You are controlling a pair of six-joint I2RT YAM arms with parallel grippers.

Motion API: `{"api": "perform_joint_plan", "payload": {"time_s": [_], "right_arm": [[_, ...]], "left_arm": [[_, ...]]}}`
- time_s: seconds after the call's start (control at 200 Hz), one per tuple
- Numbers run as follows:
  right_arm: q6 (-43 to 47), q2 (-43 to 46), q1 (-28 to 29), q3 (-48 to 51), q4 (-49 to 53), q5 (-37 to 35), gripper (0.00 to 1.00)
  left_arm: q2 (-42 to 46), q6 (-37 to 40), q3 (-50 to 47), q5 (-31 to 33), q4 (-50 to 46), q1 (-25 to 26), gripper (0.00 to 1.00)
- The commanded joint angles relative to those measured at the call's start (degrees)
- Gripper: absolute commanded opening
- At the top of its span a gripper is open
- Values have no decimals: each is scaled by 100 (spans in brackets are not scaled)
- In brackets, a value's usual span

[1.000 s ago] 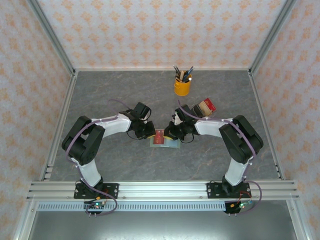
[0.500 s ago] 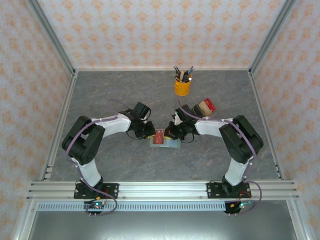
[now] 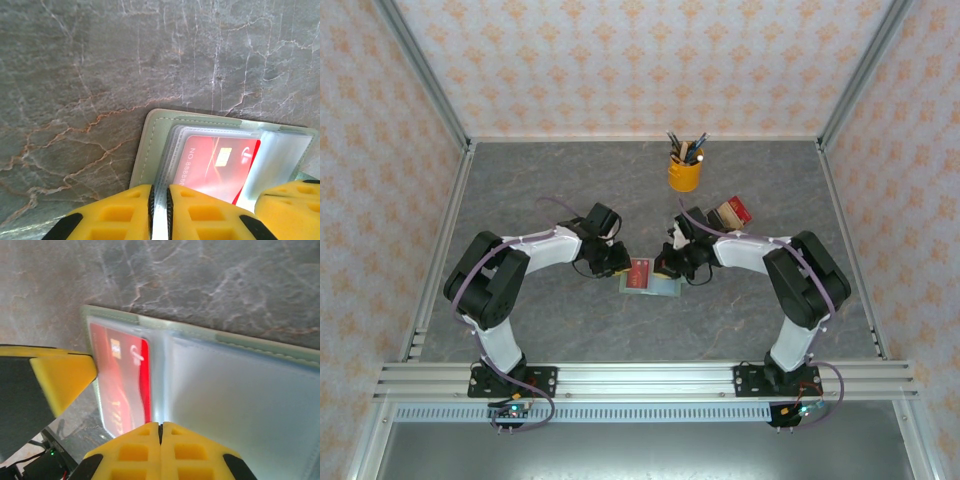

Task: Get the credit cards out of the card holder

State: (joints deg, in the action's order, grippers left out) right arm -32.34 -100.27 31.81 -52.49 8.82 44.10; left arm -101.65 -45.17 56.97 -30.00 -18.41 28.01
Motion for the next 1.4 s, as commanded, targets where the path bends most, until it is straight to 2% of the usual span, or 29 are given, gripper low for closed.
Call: {"api": "perform_joint_plan", "payload": {"time_s": [0.0,0.1,0.25,0.621,1.121,1.396], "right_arm": [[-69,126,-17,-6,-348,299,8],[-89,11,-17,-98,-334,323,17],[-124,-197,-17,-189,-302,293,25],[-80,-450,-17,-270,-292,327,23],[-171,-529,-17,-174,-818,700,18],[-727,-485,-17,141,-2151,1186,15]], "left_arm": [[121,62,92,-188,-4,-52,18],[200,8,50,-445,224,-42,18],[94,25,0,-594,281,-39,19],[-63,52,-54,-325,80,-40,18],[-244,-67,-267,-225,218,-32,17],[-246,-132,-427,-226,349,-32,16]]}}
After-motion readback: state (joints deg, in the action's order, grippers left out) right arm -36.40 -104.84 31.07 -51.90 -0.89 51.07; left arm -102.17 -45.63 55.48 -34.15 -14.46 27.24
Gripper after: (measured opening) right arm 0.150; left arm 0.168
